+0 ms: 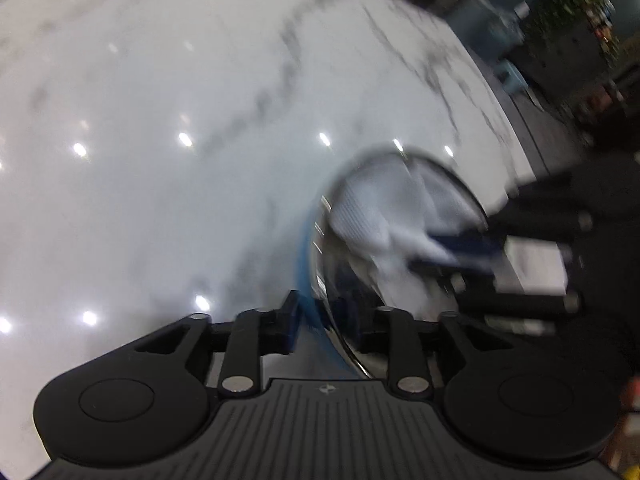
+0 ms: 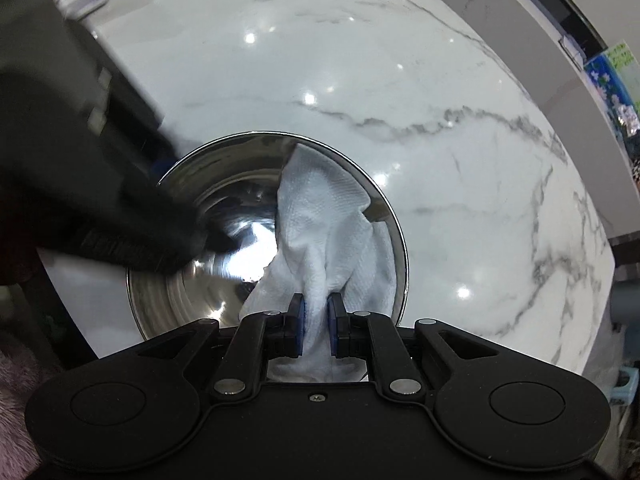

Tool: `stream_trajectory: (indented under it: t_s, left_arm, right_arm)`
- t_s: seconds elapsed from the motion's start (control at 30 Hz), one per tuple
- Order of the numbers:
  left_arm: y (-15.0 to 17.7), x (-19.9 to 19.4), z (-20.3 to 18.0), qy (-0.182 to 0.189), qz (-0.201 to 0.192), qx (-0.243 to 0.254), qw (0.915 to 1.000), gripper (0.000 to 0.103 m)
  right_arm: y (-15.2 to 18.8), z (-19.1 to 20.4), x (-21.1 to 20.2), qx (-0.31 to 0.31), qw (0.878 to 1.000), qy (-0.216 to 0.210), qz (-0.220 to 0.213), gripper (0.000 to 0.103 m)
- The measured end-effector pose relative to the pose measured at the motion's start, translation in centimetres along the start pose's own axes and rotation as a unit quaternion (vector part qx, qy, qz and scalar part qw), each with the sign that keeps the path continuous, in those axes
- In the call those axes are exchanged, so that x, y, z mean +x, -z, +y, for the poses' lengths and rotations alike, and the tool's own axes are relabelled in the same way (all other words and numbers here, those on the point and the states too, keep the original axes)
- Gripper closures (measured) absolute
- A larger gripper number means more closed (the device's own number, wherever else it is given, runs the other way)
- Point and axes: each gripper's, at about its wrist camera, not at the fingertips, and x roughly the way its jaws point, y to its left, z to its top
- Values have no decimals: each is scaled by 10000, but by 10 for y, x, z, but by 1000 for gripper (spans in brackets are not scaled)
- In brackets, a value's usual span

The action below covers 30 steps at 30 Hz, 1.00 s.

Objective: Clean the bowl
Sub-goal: 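Keep holding the bowl with the left gripper while the right gripper rubs the cloth around the inner wall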

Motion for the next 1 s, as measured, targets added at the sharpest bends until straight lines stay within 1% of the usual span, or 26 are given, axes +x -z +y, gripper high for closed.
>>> stream_trajectory:
  t_s: [0.07,0.1,0.17,0.27,0.33,0.4,0.47,0.53,0.6,0.77,0.8,0.9,0.93,1.0]
  left_arm:
    - [1,0,-1,16,38,14,10000,72]
    - [1,0,0,22,34,-14,10000,74]
    - [2,-3,2,5,-62,-46,10000,78]
    - [1,-6,5,-51,-209,-176,9996,82]
    - [0,-7,5,-107,-279,-193,9994,83]
    - [0,-7,5,-120,-308,-218,9992,84]
    - [-1,-7,6,-121,-330,-253,9991,84]
    - [-2,-7,7,-118,-350,-294,9989,85]
    - [-2,-7,8,-121,-367,-316,9988,85]
    - [-3,-6,6,-183,-426,-246,9986,86]
    - [-3,-6,7,-174,-424,-258,9986,86]
    - [-3,-6,7,-178,-419,-248,9987,86]
    - [-4,-6,6,-184,-420,-243,9987,86]
    - [-4,-6,6,-189,-422,-238,9986,86]
  right_arm:
    - [-1,2,1,42,10000,-25,-10,94]
    - [-1,4,2,56,10000,-30,-10,94]
    - [-1,4,2,90,10000,-40,-6,94]
    - [0,1,3,226,9995,-201,-14,93]
    - [0,-6,5,477,9977,-486,-29,93]
    - [2,-12,6,781,9933,-851,-64,92]
    - [3,-20,7,1161,9840,-1343,-121,92]
    - [4,-27,9,1535,9711,-1820,-181,92]
    - [5,-30,10,1643,9665,-1961,-185,92]
    - [4,-26,9,1401,9743,-1760,-64,93]
    - [2,-24,8,1285,9780,-1645,-39,93]
    - [-3,-15,7,729,9922,-1006,36,93]
    - [-4,-12,7,545,9956,-765,58,93]
    - [-3,-9,6,337,9983,-471,56,93]
